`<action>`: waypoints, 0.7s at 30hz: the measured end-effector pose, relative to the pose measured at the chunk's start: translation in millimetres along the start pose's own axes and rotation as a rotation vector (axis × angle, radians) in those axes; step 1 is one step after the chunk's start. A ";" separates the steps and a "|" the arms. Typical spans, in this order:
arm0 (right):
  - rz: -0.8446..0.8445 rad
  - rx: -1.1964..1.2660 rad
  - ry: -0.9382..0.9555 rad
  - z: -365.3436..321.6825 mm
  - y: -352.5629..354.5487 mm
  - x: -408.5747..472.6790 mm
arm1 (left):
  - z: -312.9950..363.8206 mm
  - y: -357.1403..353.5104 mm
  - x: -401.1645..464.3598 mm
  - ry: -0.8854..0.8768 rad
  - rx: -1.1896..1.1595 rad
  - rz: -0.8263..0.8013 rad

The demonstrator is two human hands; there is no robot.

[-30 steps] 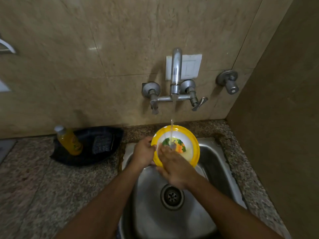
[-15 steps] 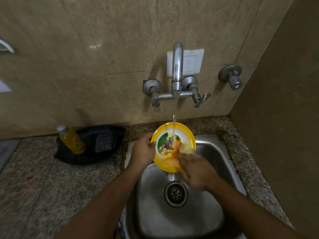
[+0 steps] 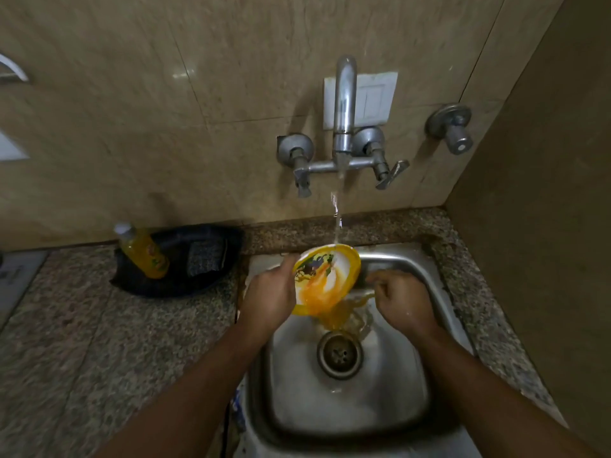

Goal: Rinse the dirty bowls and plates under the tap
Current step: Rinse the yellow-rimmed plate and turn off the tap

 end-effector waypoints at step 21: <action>-0.156 -0.041 0.130 -47.0 -27.9 4.4 | -9.5 -10.5 7.5 0.622 -0.727 -0.137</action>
Point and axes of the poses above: each hand's wrist, its own x-axis towards the middle knuckle, its own y-axis out of the back of the hand, z = x × y, the point moved 4 cm from there along x, towards the middle knuckle, and after that the axes turned 6 degrees about y, right-handed, at the moved point
